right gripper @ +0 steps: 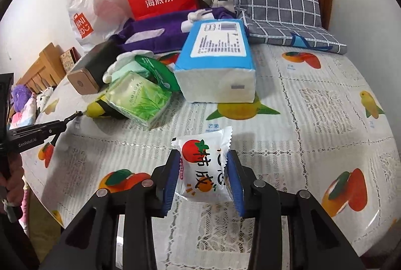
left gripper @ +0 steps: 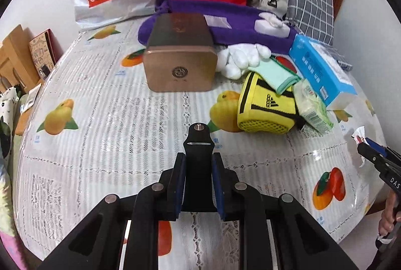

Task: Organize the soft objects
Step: 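Carry the strap and snack packet toward the purple towel with both grippers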

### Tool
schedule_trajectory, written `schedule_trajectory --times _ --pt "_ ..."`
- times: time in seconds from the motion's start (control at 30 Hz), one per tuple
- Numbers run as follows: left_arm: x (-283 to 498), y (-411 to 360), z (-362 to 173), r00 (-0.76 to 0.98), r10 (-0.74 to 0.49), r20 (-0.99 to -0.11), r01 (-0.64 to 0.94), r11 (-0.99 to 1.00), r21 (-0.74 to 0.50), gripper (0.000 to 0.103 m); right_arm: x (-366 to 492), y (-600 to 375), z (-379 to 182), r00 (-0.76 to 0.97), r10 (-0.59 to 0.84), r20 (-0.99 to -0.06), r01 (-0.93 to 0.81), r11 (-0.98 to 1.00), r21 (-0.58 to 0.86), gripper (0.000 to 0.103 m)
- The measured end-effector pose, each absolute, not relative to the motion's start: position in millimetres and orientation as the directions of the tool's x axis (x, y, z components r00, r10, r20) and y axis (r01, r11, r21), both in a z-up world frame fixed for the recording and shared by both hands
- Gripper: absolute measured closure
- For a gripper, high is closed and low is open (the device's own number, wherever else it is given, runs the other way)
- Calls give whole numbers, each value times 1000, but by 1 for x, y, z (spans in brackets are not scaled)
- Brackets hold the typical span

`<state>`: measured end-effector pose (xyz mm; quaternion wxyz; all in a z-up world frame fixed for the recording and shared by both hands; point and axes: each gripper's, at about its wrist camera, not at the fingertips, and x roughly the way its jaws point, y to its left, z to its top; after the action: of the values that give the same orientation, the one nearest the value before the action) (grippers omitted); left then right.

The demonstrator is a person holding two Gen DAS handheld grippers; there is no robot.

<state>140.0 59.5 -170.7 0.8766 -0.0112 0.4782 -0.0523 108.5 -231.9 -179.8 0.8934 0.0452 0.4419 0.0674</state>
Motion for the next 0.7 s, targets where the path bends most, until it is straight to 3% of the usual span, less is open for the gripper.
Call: schedule_trajectory --times 0.7 --pt "128 71 -102 649 -125 -751 73 992 -101 83 102 -223 -122 666 112 -737 -77 994 82 65"
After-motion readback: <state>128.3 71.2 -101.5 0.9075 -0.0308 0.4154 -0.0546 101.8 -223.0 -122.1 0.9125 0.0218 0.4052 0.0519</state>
